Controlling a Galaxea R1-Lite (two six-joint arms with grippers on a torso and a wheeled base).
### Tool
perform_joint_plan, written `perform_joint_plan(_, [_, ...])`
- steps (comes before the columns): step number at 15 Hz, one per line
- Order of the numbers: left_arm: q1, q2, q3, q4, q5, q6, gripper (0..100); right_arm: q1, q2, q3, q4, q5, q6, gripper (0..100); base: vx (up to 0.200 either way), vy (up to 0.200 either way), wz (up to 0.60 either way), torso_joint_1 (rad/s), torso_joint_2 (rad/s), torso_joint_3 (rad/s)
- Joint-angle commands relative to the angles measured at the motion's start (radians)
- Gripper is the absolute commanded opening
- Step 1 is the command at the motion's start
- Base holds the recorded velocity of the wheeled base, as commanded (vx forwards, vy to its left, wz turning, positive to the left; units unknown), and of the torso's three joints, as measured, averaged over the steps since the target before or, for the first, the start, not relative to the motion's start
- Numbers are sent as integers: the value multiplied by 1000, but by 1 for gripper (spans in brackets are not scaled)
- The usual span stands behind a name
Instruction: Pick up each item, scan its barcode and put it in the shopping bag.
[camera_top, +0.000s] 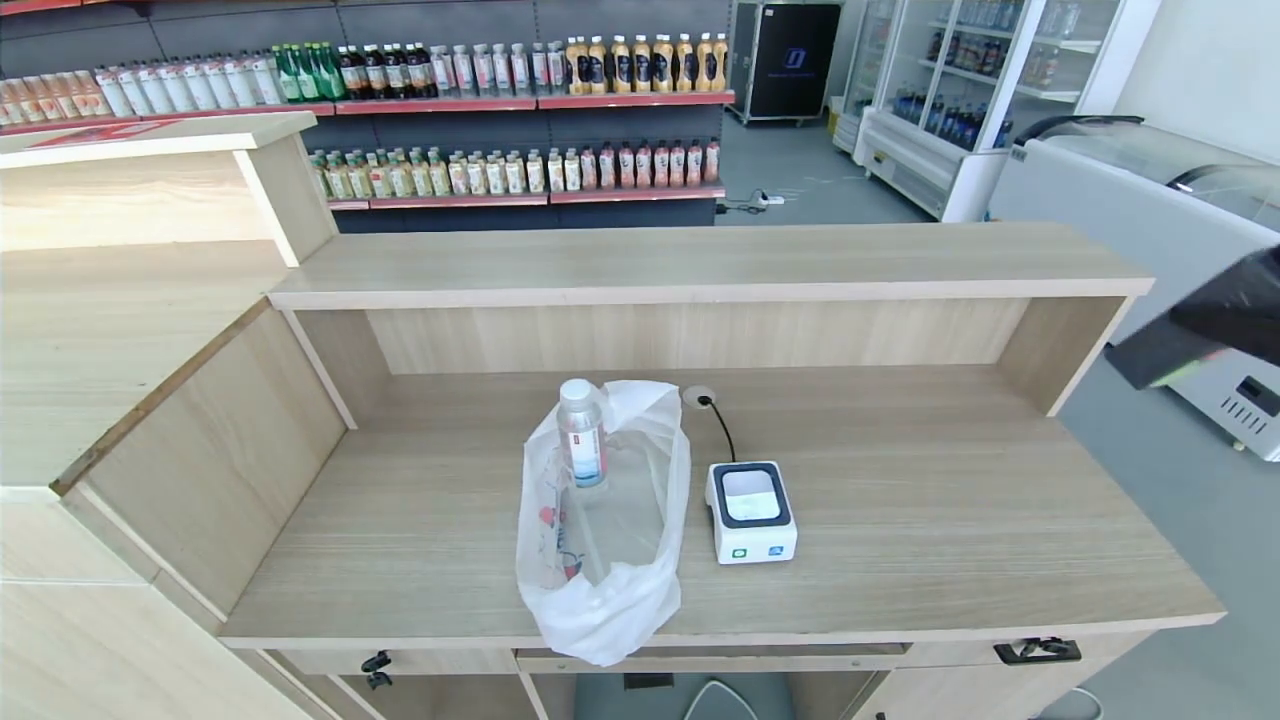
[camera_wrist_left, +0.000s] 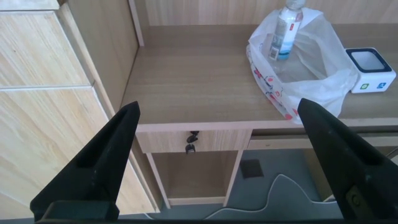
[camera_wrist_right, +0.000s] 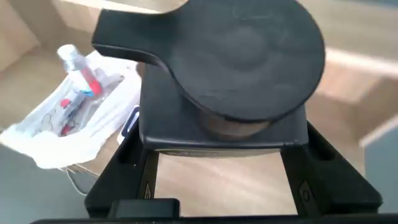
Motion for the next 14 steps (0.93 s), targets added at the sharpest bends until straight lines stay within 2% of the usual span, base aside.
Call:
perform_joint_plan(1, [0,1,0,0,0,0,100,-158,-68,55,129,-115,96,0,0,0,0,0,0,0])
perform_joint_plan(5, [0,1,0,0,0,0,100,-152,-100,95,339,-333,93,0,0,0,0,0,0,0])
perform_joint_plan(9, [0,1,0,0,0,0,100,-103,-112,88,374,-350,101,0,0,0,0,0,0,0])
perform_joint_plan(12, [0,1,0,0,0,0,100,-54,-110,81,365,-350,167,0,0,0,600,-2,-1,4])
perform_joint_plan(14, [0,1,0,0,0,0,100,9,-92,53,367,-350,202,0,0,0,600,5,2,0])
